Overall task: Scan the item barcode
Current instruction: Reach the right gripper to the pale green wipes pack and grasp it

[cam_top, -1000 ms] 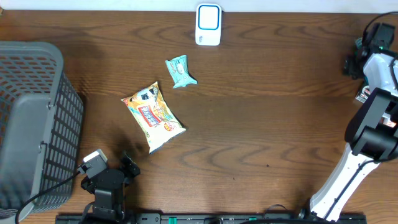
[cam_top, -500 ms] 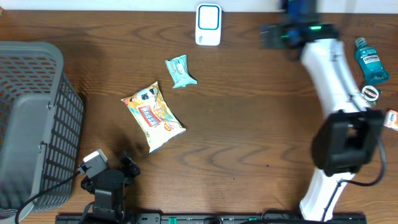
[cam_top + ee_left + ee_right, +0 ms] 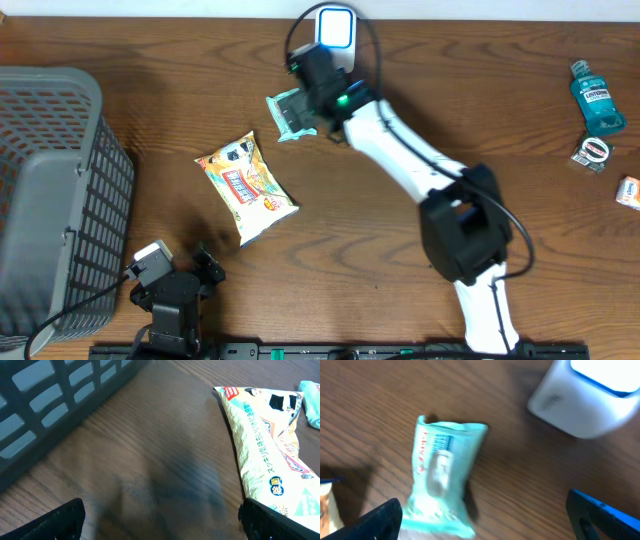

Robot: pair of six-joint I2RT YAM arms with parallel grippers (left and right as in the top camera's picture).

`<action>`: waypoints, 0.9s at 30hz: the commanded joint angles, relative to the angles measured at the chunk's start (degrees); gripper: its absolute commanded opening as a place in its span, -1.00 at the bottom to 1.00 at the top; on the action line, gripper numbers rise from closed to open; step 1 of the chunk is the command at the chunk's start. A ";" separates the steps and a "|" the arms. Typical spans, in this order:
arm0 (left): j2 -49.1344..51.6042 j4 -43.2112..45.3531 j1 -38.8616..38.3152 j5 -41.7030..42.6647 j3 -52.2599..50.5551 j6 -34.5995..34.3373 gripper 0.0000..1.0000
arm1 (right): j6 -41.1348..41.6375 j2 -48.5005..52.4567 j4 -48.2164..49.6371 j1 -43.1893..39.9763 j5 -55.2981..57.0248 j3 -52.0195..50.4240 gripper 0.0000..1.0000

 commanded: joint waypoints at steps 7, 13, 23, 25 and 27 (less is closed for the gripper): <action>0.07 -1.99 0.04 -1.22 -0.24 -0.28 0.95 | -3.30 6.82 8.48 4.00 9.42 0.00 0.99; 0.07 -1.99 0.04 -1.22 -0.24 -0.26 0.95 | -5.22 9.51 13.14 5.97 13.38 0.00 0.98; 0.07 -1.99 0.04 -1.22 -0.24 -0.26 0.95 | -6.67 15.43 15.19 7.91 19.63 0.00 0.99; 0.07 -1.99 0.04 -1.22 -0.24 -0.26 0.95 | -6.67 16.39 14.67 8.41 21.53 0.00 0.96; 0.07 -1.99 0.04 -1.22 -0.24 -0.26 0.95 | -6.62 17.22 13.68 8.50 22.16 0.00 0.81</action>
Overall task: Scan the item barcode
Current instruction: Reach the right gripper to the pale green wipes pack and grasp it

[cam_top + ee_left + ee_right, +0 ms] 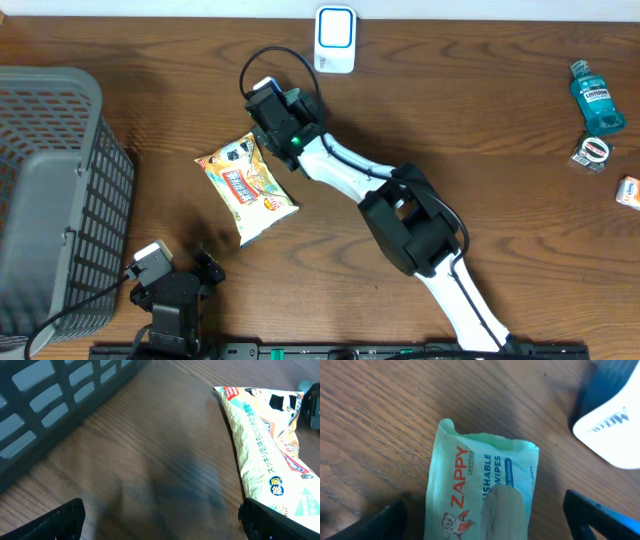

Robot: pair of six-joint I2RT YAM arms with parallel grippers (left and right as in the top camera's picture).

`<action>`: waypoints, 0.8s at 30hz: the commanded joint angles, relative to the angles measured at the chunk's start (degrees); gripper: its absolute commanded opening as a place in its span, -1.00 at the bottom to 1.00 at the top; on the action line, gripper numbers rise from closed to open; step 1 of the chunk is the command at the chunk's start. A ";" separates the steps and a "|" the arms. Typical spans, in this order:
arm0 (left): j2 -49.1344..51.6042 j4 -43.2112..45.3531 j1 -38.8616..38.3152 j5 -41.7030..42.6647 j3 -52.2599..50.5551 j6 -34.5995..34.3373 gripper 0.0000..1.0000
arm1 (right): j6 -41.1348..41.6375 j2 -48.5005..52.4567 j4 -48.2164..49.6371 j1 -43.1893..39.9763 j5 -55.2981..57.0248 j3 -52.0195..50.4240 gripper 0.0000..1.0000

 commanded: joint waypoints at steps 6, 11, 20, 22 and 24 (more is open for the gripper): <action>0.07 -1.99 0.04 -1.22 -0.24 -0.28 0.95 | 4.02 5.99 -11.02 0.33 -3.50 -0.55 0.30; 0.07 -1.99 0.04 -1.22 -0.24 -0.28 0.95 | 6.91 5.95 -15.65 -0.63 -10.40 -0.55 -0.37; 0.07 -1.99 0.04 -1.22 -0.24 -0.26 0.95 | 5.70 1.29 -27.96 -2.10 -17.11 4.33 -0.93; 0.07 -1.99 0.04 -1.22 -0.24 -0.26 0.95 | 5.55 -1.14 -32.76 -2.82 -20.35 6.82 -0.98; 0.07 -1.99 0.04 -1.22 -0.24 -0.26 0.95 | 5.31 -4.07 -38.01 -4.26 -25.49 9.25 -0.98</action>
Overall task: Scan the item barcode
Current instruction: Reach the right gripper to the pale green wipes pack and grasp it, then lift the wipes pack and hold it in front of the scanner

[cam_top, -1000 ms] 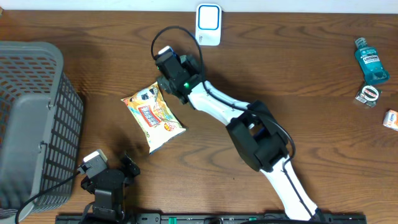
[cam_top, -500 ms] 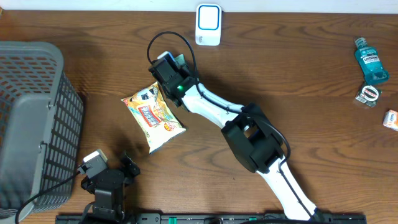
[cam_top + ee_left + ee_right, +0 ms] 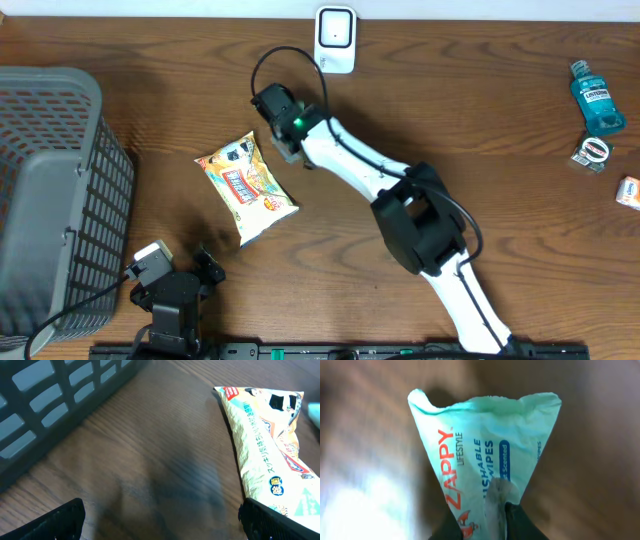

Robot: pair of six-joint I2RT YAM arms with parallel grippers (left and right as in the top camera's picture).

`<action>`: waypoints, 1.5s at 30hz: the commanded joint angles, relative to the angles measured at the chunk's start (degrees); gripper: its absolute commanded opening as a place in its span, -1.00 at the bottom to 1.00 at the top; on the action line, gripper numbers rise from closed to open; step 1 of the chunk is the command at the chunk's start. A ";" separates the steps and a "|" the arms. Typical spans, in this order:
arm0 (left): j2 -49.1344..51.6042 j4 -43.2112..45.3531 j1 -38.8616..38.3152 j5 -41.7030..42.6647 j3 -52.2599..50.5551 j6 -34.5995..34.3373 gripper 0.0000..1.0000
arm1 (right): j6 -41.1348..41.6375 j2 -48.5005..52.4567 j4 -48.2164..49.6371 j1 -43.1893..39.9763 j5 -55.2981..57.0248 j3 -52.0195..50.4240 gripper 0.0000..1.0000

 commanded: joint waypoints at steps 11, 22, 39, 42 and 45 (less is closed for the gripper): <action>0.07 -1.99 0.04 -1.22 -0.24 -0.26 0.95 | 4.31 -8.09 -36.28 -16.28 -57.64 2.71 -0.97; 0.07 -1.99 0.04 -1.22 -0.24 -0.26 0.95 | 22.56 -8.39 -52.89 -21.00 -77.22 2.43 -0.98; 0.07 -1.99 0.04 -1.22 -0.24 -0.26 0.96 | 19.04 -15.39 -52.87 -17.11 -83.32 -0.92 -0.98; 0.07 -1.99 0.02 -1.22 -0.24 -0.26 0.95 | 19.08 -18.51 -52.87 -16.61 -82.31 -2.62 -0.97; 0.07 -1.99 0.04 -1.22 -0.24 -0.28 0.95 | 19.08 -21.73 -52.87 -16.37 -81.74 -5.57 -0.97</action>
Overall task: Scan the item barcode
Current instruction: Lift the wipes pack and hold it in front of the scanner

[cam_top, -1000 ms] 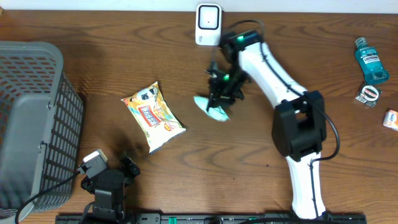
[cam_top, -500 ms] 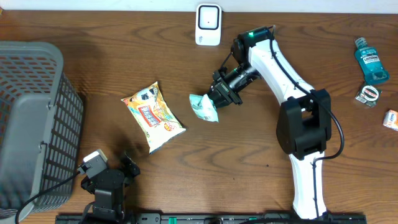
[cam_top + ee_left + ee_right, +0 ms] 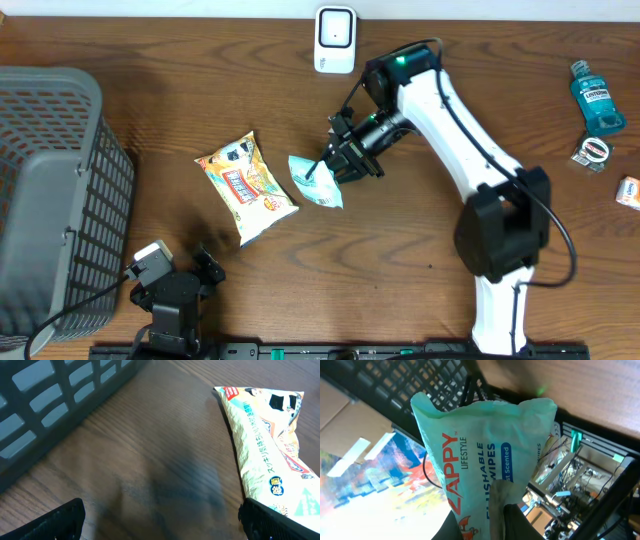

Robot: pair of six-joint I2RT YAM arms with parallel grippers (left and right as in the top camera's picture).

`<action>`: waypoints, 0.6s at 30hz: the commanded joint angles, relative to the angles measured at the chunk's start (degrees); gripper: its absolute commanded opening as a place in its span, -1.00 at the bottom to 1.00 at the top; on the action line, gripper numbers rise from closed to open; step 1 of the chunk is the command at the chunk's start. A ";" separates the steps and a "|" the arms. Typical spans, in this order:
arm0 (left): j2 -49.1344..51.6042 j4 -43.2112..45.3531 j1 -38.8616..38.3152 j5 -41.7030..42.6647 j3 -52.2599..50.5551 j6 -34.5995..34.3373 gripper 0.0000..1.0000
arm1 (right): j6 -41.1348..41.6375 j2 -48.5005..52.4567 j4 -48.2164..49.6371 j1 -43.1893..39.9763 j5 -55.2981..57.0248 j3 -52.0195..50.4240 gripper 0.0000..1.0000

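Note:
My right gripper [image 3: 335, 165] is shut on a mint-green pack of Zappy flushable wipes [image 3: 316, 182], held in the air over the middle of the table, right of the snack bag. In the right wrist view the wipes pack [image 3: 480, 455] fills the frame with its printed face toward the camera, pinched at its lower end. The white barcode scanner [image 3: 334, 39] stands at the table's back edge, some way behind the pack. My left gripper [image 3: 162, 520] rests open near the front left, its fingertips [image 3: 60, 520] low over bare wood.
A yellow snack bag [image 3: 245, 185] lies left of centre; it also shows as the snack bag [image 3: 265, 445] in the left wrist view. A grey basket [image 3: 50, 190] stands at the left. A mouthwash bottle [image 3: 597, 95] and small items [image 3: 592, 152] lie at the far right.
My right gripper, shut on the wipes pack beside the snack bag's top corner, has lifted it and moved right and toward the front; the pack now hangs in the air. The left arm is unchanged.
My right gripper was open over the wipes pack lying near the scanner. Then it stood low over the pack, still open. Then it was shut on the pack at the table. Now it holds the pack raised over the table's middle.

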 commanded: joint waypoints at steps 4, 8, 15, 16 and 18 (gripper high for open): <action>0.07 -1.99 0.04 -1.22 -0.24 -0.26 0.95 | -0.46 -6.64 -0.02 0.20 -1.25 -6.36 -0.98; 0.07 -1.99 0.04 -1.22 -0.24 -0.26 0.95 | 0.39 -7.98 -0.02 0.20 -1.22 -8.98 -0.98; 0.07 -1.99 0.04 -1.22 -0.24 -0.28 0.95 | 0.39 -7.98 -0.02 0.20 -1.22 -9.88 -0.97; 0.07 -1.99 0.04 -1.22 -0.24 -0.28 0.96 | 0.35 -7.98 -0.02 0.11 -1.05 -9.88 -0.97; 0.07 -1.99 0.04 -1.22 -0.24 -0.26 0.95 | 0.35 -7.98 -0.02 -0.22 2.64 -9.88 -0.98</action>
